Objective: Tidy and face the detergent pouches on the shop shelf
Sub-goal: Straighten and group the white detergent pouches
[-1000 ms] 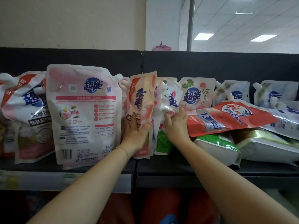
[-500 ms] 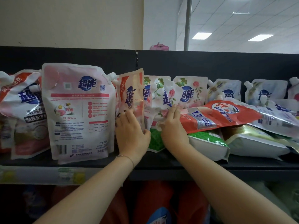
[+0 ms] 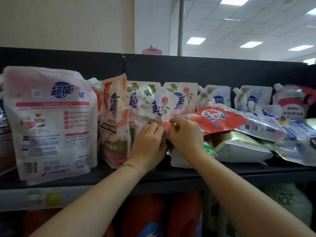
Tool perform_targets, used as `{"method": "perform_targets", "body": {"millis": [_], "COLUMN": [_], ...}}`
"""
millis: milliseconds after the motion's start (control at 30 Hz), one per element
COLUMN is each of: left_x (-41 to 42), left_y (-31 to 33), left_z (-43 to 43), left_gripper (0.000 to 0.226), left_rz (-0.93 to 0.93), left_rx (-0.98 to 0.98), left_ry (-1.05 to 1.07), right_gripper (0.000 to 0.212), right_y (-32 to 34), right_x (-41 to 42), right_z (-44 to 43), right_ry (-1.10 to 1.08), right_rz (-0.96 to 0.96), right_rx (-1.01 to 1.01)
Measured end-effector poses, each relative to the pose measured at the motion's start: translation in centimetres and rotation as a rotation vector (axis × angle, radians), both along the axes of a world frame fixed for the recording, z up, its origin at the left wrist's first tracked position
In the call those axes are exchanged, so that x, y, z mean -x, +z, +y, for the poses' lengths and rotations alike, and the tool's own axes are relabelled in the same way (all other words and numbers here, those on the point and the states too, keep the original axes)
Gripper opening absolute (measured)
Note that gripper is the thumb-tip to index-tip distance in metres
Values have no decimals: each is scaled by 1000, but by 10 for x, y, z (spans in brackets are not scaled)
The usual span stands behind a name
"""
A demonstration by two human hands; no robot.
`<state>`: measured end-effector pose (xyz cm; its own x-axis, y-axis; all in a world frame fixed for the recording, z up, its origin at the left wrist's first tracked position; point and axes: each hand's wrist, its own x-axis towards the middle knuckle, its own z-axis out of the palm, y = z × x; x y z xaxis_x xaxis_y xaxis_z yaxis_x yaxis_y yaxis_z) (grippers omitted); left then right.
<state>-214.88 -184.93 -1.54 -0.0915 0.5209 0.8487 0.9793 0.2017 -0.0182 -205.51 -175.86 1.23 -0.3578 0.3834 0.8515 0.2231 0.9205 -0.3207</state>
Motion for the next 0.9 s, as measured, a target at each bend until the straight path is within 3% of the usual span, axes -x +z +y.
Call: {"method": "perform_targets", "body": {"millis": [133,267,433,600,667,767,833,900], "left_x": [0,11,41,44,37,23,12,4], "left_y": [0,7,2,16,23,33,38,41], "left_z": [19,36,45,44,43,46,50,56], "left_gripper": [8,25,43,22,16,7,9,28], "left_rz": [-28,-173,-331,-613,-705,-589,-493,-421], "left_rx": [195,272,398,146,31,-37,4,134], "left_ry": [-54,12,117,-16,-73,-123,-167,-182], "right_gripper": [12,24,22,19,13,6,11,17], "right_y": [5,7,16,12,8,7,8,8], "right_x": [-21,-33,-41,-47,-47,-46,-44,-41], "right_z": [26,49,54,68,69,70,73,75], "right_ry": [-98,-134,-65,51,61,-51,-114,-89], "right_rz": [-10,-29,38,190,226,106,51,76], "right_rx": [221,581,891,1206,1205,1087,1005,909]}}
